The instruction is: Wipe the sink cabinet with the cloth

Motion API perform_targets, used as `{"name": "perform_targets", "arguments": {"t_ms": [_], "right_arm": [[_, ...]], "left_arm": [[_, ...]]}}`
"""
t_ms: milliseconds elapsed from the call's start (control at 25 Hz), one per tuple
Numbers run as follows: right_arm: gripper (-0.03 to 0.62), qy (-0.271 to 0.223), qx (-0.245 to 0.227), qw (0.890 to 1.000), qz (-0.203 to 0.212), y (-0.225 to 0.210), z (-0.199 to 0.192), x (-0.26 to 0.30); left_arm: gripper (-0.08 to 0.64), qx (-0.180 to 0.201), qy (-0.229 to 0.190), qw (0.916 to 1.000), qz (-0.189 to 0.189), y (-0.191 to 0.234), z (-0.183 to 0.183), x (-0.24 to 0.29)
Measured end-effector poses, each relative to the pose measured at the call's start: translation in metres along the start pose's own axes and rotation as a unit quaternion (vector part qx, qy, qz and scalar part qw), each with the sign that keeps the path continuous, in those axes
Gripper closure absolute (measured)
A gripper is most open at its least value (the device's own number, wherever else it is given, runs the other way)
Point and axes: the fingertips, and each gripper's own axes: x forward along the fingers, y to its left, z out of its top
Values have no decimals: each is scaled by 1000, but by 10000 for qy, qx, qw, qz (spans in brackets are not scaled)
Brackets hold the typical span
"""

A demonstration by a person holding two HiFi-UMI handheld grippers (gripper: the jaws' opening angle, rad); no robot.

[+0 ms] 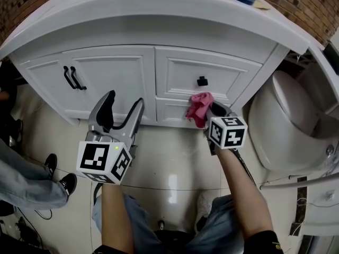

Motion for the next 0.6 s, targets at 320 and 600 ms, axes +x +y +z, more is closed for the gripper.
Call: {"name": "perform_targets", "arguments": {"t_ms": [320, 600], "right_arm": [[553, 76, 1147, 9826, -1456, -106, -18, -51], [554, 338, 984, 9920, -718, -39, -43, -21]], "left_arm": [[239, 64, 81, 9998, -187, -25, -8, 13], [239, 40, 27, 10000, -75, -13, -4, 7]]}}
